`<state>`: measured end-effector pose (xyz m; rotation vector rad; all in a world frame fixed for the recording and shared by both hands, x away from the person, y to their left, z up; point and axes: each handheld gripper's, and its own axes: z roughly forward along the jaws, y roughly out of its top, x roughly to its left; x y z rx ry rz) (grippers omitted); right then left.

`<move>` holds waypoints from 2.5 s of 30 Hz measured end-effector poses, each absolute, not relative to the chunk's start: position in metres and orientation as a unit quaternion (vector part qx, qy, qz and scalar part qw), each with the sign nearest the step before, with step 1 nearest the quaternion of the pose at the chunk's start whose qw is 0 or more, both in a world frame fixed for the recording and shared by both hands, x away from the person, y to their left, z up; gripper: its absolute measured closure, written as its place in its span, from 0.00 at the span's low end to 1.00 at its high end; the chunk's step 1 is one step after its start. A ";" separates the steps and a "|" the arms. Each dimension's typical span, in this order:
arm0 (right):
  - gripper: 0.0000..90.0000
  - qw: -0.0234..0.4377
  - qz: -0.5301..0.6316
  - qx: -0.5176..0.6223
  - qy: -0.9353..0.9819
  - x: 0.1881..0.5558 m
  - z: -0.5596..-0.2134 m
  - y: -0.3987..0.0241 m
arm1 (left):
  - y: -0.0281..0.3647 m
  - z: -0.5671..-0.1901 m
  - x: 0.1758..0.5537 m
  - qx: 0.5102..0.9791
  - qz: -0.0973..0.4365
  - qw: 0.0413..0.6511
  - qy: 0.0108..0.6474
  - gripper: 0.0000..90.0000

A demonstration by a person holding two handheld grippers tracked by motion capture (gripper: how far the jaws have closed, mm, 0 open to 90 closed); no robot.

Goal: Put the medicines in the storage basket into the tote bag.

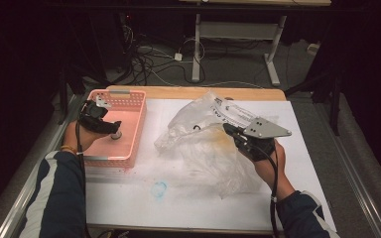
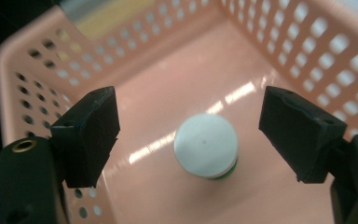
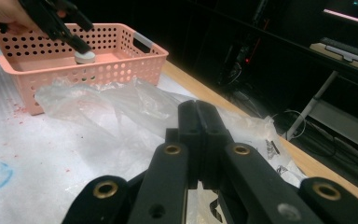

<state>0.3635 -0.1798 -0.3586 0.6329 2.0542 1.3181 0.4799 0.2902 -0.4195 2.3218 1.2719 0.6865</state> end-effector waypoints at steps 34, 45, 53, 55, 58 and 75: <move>1.00 0.354 0.515 0.225 0.747 0.363 -0.335 -0.170 | 0.301 -0.394 0.462 0.822 0.262 0.260 0.434 0.54; 1.00 0.354 0.501 0.218 0.759 0.366 -0.345 -0.156 | 0.275 -0.372 0.427 0.816 0.287 0.334 0.374 0.54; 1.00 0.365 0.505 0.230 0.747 0.370 -0.344 -0.160 | 0.237 -0.369 0.410 0.816 0.282 0.390 0.320 0.54; 1.00 0.364 0.506 0.235 0.746 0.374 -0.344 -0.161 | 0.227 -0.366 0.404 0.816 0.276 0.403 0.310 0.54; 1.00 0.365 0.503 0.241 0.746 0.378 -0.345 -0.160 | 0.212 -0.358 0.393 0.817 0.278 0.419 0.281 0.54; 1.00 0.369 0.508 0.241 0.740 0.376 -0.342 -0.157 | 0.124 -0.366 0.360 0.844 0.248 0.449 0.155 0.54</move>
